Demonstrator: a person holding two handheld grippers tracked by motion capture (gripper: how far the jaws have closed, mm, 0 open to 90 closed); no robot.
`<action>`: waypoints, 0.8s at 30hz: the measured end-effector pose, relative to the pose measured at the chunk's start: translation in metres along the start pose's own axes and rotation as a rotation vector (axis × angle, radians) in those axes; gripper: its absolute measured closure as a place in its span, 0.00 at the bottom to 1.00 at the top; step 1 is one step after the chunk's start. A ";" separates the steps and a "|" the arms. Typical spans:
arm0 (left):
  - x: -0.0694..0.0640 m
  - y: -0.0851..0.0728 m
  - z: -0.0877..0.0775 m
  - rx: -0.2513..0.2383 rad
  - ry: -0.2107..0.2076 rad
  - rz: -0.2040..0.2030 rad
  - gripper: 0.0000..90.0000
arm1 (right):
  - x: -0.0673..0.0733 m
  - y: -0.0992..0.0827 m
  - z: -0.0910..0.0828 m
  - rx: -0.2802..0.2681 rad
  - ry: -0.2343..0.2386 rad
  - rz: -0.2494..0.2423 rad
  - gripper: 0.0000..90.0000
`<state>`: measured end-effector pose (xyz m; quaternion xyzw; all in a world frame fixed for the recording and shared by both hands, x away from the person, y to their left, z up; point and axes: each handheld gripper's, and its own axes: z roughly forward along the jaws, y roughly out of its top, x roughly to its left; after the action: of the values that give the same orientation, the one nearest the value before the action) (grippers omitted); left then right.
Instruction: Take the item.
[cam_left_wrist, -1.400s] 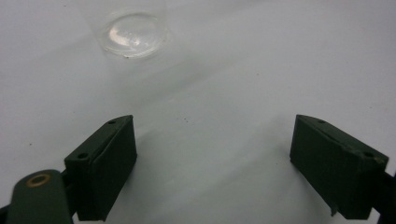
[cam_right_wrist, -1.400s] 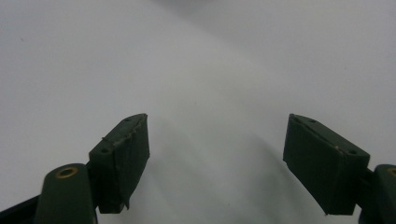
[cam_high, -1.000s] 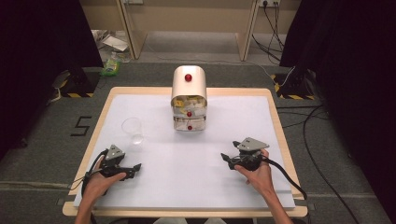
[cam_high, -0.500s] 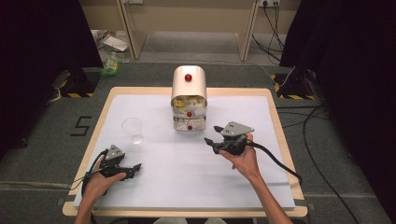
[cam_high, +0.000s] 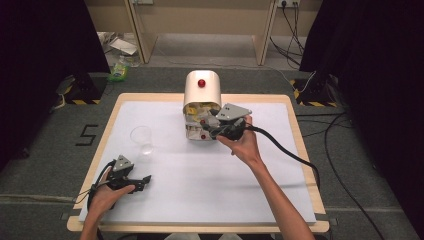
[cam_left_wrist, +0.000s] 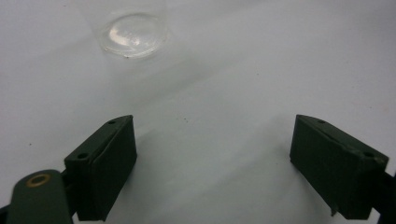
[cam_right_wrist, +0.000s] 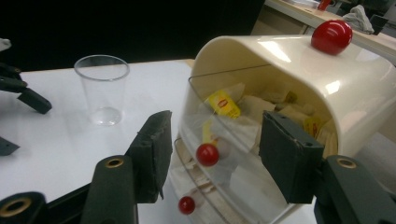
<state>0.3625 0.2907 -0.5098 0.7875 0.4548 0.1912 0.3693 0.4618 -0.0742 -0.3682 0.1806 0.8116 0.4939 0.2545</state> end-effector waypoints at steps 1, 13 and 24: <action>0.000 0.000 0.000 -0.001 0.000 -0.001 0.15 | -0.003 0.003 0.004 0.008 -0.003 -0.013 0.50; 0.000 0.000 0.000 -0.001 0.000 0.000 0.15 | -0.009 -0.001 0.023 0.115 0.019 -0.061 0.52; 0.000 0.000 0.000 0.001 0.003 0.002 0.15 | 0.007 -0.009 0.004 0.085 0.052 -0.075 0.65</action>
<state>0.3623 0.2905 -0.5098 0.7877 0.4548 0.1925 0.3682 0.4582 -0.0720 -0.3791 0.1479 0.8444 0.4535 0.2439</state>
